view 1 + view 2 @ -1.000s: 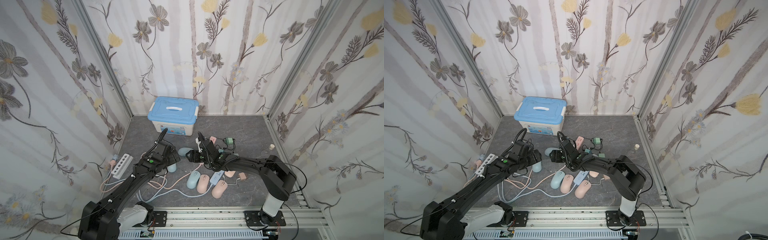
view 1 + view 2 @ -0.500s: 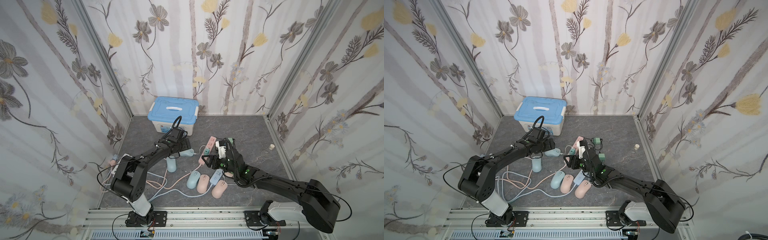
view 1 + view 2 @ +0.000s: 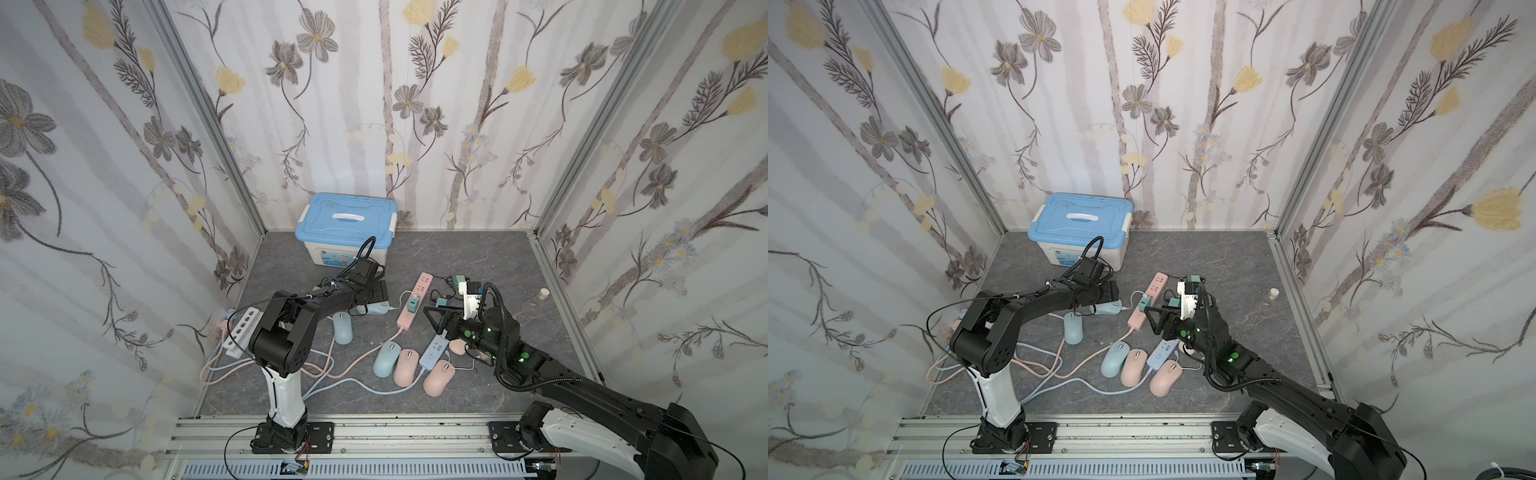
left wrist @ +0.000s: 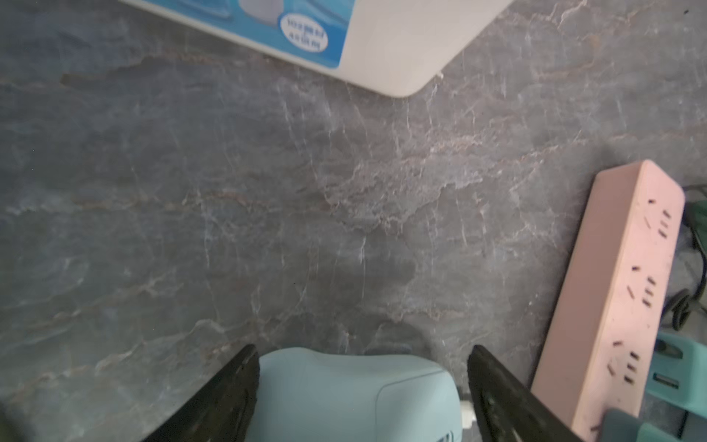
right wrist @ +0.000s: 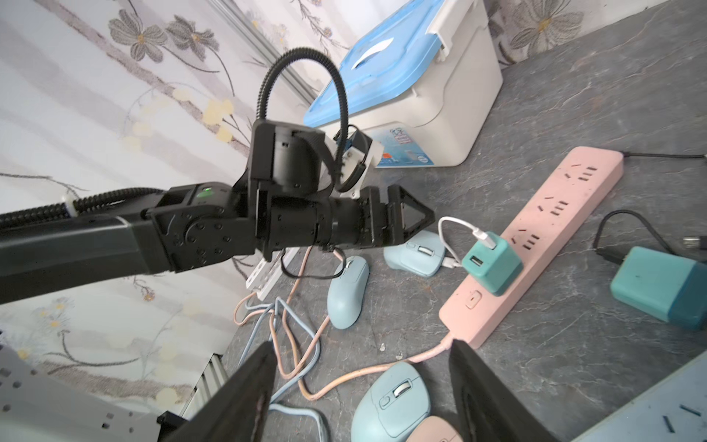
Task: Unplug the wireless mouse
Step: Pick up the mouse from the center of the board.
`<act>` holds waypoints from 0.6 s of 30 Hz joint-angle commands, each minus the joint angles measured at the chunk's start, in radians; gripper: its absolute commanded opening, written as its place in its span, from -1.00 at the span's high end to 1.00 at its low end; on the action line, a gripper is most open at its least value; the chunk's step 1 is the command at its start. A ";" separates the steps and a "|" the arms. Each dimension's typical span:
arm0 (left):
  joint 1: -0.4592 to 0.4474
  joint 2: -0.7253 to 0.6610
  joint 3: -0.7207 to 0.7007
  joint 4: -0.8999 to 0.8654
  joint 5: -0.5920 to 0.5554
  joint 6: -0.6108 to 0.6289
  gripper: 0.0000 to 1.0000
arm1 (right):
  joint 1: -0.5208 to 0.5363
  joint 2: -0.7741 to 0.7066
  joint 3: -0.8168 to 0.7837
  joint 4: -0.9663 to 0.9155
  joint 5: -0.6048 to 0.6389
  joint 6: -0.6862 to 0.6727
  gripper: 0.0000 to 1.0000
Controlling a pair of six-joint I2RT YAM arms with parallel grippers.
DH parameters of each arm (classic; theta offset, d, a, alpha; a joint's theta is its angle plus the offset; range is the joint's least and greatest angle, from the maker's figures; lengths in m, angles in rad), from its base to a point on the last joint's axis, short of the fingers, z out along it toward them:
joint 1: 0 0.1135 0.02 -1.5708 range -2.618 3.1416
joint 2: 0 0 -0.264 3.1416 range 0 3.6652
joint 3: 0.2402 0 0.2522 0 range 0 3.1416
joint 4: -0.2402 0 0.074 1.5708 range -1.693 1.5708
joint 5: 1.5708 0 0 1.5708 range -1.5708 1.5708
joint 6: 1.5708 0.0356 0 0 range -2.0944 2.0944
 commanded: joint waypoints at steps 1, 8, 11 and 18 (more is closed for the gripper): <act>-0.006 -0.090 -0.095 0.068 0.069 -0.059 -0.73 | -0.014 0.000 -0.006 0.009 -0.007 0.003 -0.47; -0.103 -0.262 -0.145 -0.075 -0.023 -0.020 -0.72 | -0.026 0.042 -0.008 0.035 -0.040 0.006 -0.53; -0.138 -0.228 -0.029 -0.305 -0.174 0.058 -0.80 | -0.026 0.054 -0.012 0.045 -0.046 0.009 -0.57; -0.161 -0.179 0.071 -0.532 -0.328 0.148 -0.89 | -0.035 0.059 -0.020 0.057 -0.041 0.017 -0.58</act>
